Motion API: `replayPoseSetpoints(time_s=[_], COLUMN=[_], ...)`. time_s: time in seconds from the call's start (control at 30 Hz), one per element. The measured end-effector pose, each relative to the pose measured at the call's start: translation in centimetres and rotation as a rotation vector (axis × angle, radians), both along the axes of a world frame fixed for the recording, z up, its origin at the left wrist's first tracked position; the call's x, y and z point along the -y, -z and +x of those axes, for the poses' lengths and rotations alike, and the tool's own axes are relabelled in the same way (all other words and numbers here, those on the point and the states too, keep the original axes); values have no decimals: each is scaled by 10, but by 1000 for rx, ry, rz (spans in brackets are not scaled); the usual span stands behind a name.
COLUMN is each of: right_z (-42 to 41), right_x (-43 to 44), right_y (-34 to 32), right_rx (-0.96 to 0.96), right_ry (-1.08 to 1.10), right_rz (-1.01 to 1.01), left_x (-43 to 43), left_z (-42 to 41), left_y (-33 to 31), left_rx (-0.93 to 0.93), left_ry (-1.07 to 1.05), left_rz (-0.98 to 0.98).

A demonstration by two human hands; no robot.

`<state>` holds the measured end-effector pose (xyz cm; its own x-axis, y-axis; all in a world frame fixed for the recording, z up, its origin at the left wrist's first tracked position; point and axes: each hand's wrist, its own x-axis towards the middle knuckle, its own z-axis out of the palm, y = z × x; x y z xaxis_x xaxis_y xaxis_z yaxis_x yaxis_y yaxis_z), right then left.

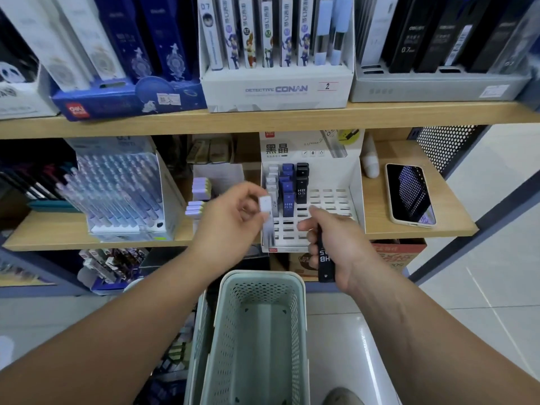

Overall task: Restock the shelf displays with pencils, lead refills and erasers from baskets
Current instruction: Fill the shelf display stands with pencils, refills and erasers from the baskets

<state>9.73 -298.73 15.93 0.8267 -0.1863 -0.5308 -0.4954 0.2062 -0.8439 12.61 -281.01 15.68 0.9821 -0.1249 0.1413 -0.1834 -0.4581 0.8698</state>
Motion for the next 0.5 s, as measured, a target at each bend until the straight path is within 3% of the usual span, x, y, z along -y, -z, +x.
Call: replayPoseSetpoints(time_s=[0.1, 0.3, 0.5], right_z=[6, 15, 18], right_x=[9, 22, 31], right_y=[-2, -7, -12], right_rx=[-32, -50, -95], right_ry=[127, 231, 261], right_rz=[48, 77, 143], left_x=[0, -1, -2], left_z=[15, 33, 41], left_y=[-7, 1, 4], left_rx=[91, 222, 227], left_ry=[-25, 54, 82], left_rz=[10, 251, 247])
